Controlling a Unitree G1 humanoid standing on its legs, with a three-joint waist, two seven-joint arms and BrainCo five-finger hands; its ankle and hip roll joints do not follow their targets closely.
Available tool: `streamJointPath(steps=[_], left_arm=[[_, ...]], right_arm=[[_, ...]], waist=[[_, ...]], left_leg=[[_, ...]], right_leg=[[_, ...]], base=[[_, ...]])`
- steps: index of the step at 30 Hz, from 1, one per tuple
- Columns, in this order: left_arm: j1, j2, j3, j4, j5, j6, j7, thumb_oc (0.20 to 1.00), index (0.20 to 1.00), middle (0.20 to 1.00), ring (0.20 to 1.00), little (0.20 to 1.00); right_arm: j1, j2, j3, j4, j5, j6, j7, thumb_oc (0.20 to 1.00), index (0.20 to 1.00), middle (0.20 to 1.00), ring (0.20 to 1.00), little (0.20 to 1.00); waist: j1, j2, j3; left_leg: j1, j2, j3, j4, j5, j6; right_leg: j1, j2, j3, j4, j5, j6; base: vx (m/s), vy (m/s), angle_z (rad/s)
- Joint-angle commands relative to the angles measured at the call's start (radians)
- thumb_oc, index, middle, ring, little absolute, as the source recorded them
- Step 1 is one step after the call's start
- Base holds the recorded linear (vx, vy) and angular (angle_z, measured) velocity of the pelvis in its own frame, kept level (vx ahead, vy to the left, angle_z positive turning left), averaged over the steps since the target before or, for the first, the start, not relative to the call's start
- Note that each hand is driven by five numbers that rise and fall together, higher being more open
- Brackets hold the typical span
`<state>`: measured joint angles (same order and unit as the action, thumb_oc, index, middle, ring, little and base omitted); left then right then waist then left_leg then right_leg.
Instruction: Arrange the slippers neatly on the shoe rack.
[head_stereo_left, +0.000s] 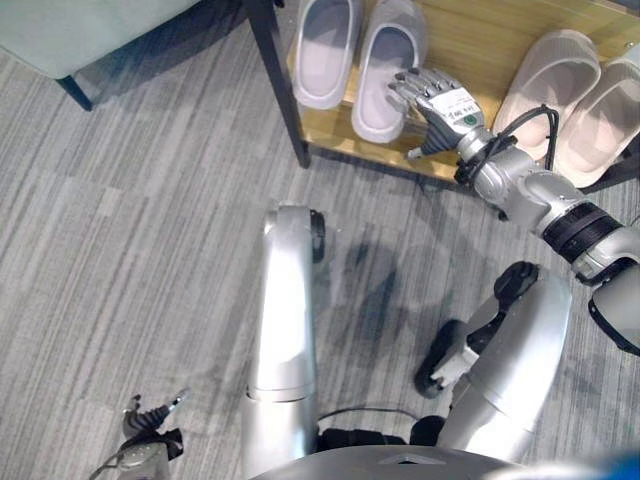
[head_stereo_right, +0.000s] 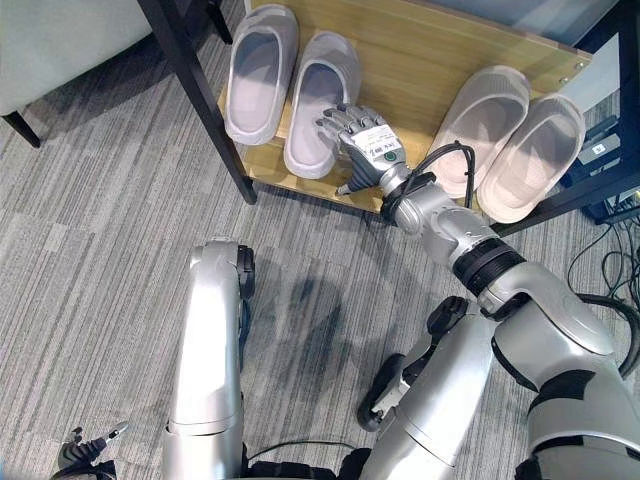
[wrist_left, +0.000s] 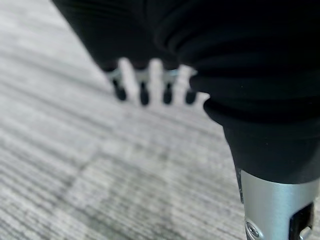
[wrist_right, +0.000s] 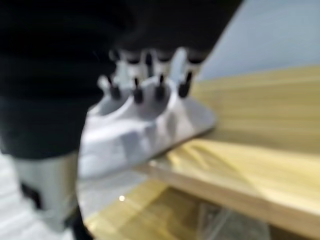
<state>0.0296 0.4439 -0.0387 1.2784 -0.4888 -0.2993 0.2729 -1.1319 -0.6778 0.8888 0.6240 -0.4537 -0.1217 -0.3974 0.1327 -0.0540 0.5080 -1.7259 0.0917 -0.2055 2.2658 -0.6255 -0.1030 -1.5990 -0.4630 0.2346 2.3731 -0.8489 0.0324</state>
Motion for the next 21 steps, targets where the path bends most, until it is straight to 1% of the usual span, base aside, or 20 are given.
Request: streamJointPath(steps=[1, 3, 6, 9, 14, 17, 21], left_arm=[[0.052, 0.043, -0.097, -0.045, 0.002, -0.013, 0.039, 1.0, 1.0, 1.0, 1.0, 1.0], [0.051, 0.041, -0.113, -0.046, 0.008, -0.013, 0.043, 1.0, 1.0, 1.0, 1.0, 1.0], [0.052, 0.043, -0.12, -0.043, 0.011, -0.011, 0.04, 1.0, 1.0, 1.0, 1.0, 1.0], [0.052, 0.049, -0.13, -0.039, 0.013, -0.011, 0.046, 1.0, 1.0, 1.0, 1.0, 1.0], [0.049, 0.057, -0.131, -0.039, 0.013, -0.01, 0.045, 1.0, 1.0, 1.0, 1.0, 1.0], [0.043, 0.071, -0.133, -0.036, 0.017, -0.011, 0.046, 1.0, 1.0, 1.0, 1.0, 1.0], [0.042, 0.069, -0.143, -0.034, 0.022, -0.013, 0.049, 1.0, 1.0, 1.0, 1.0, 1.0]], right_arm=[[-0.106, -0.06, -0.043, -0.026, 0.077, 0.012, -0.048, 1.0, 1.0, 1.0, 1.0, 1.0], [-0.096, -0.019, -0.083, 0.002, 0.146, 0.004, -0.058, 1.0, 1.0, 1.0, 1.0, 1.0], [-0.098, 0.005, -0.092, 0.042, 0.166, 0.006, -0.065, 1.0, 1.0, 1.0, 1.0, 1.0], [-0.098, 0.042, -0.13, 0.105, 0.24, -0.001, -0.075, 1.0, 1.0, 1.0, 1.0, 1.0], [-0.108, 0.057, -0.128, 0.135, 0.257, -0.001, -0.072, 1.0, 1.0, 1.0, 1.0, 1.0], [-0.145, 0.075, -0.109, 0.189, 0.268, 0.001, -0.068, 1.0, 1.0, 1.0, 1.0, 1.0], [-0.17, 0.092, -0.099, 0.202, 0.271, 0.003, -0.07, 1.0, 1.0, 1.0, 1.0, 1.0]], waist=[[0.067, 0.027, 0.012], [0.068, 0.025, 0.012], [0.069, 0.023, 0.012], [0.075, 0.03, 0.012], [0.075, 0.032, 0.012], [0.082, 0.032, 0.012], [0.087, 0.03, 0.012]], left_leg=[[0.156, 0.052, -0.015, -0.111, -0.211, 0.012], [0.156, 0.051, -0.008, -0.115, -0.209, 0.011], [0.156, 0.05, -0.007, -0.112, -0.212, 0.012], [0.156, 0.047, -0.006, -0.107, -0.215, 0.012], [0.156, 0.048, -0.004, -0.109, -0.214, 0.011], [0.156, 0.048, -0.004, -0.106, -0.213, 0.008], [0.156, 0.043, -0.003, -0.11, -0.211, 0.006]], right_leg=[[0.029, 0.049, 0.227, -0.159, 0.114, -0.079], [0.029, 0.05, 0.23, -0.158, 0.121, -0.078], [0.029, 0.052, 0.229, -0.16, 0.121, -0.079], [0.029, 0.054, 0.225, -0.161, 0.121, -0.082], [0.029, 0.054, 0.226, -0.161, 0.122, -0.081], [0.029, 0.053, 0.229, -0.158, 0.126, -0.08], [0.029, 0.053, 0.229, -0.16, 0.131, -0.08]], base=[[0.0, 0.0, 0.0], [0.0, 0.0, 0.0], [0.0, 0.0, 0.0], [0.0, 0.0, 0.0], [0.0, 0.0, 0.0], [0.0, 0.0, 0.0], [0.0, 0.0, 0.0]])
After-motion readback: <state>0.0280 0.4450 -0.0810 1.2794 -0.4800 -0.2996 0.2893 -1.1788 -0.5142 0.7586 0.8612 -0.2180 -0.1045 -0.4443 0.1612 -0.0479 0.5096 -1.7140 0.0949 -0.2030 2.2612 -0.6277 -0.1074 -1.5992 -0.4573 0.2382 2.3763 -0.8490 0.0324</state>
